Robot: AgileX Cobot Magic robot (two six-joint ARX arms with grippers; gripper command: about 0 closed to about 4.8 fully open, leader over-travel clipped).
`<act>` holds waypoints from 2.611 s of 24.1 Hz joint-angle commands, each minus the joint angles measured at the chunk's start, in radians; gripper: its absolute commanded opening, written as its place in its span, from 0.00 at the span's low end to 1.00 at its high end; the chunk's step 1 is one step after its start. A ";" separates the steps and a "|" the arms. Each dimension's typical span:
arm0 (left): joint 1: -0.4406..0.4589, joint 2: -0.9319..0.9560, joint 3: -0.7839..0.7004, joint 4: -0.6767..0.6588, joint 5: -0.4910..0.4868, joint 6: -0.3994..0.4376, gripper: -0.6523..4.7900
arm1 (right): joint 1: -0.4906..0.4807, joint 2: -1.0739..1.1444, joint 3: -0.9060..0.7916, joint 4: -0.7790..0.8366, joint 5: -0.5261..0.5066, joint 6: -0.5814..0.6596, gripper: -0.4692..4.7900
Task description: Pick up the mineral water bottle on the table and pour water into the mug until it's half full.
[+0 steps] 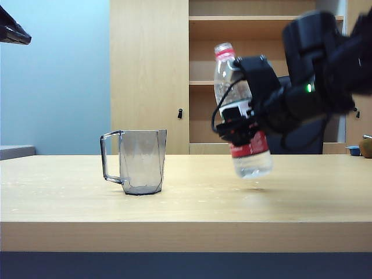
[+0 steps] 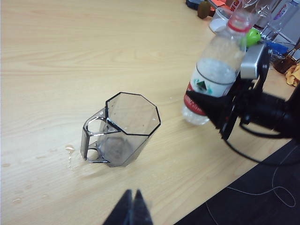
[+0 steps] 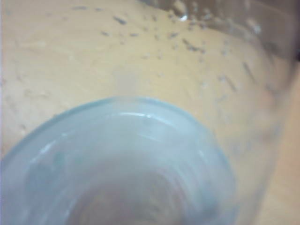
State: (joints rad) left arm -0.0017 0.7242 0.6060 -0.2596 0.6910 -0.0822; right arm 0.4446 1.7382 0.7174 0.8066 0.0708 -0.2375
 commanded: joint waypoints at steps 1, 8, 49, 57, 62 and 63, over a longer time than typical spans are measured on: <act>0.000 -0.003 0.003 0.006 0.002 0.003 0.12 | 0.014 -0.076 0.076 -0.220 0.018 -0.151 0.60; 0.001 -0.003 0.003 0.006 0.002 0.003 0.12 | 0.070 -0.098 0.325 -0.683 0.193 -0.409 0.60; 0.000 -0.003 0.003 0.006 0.002 0.003 0.12 | 0.176 -0.017 0.502 -0.764 0.651 -1.268 0.61; 0.000 -0.003 0.003 0.006 0.002 0.003 0.12 | 0.182 -0.017 0.502 -0.764 0.649 -1.268 0.61; 0.000 -0.003 0.003 0.006 0.002 0.003 0.12 | 0.182 -0.017 0.502 -0.765 0.645 -1.260 0.61; 0.000 -0.003 0.003 0.006 0.002 0.003 0.12 | 0.182 -0.017 0.502 -0.765 0.644 -1.257 0.61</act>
State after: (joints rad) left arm -0.0017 0.7242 0.6060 -0.2604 0.6910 -0.0822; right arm 0.6243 1.7306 1.2106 0.0097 0.7143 -1.5082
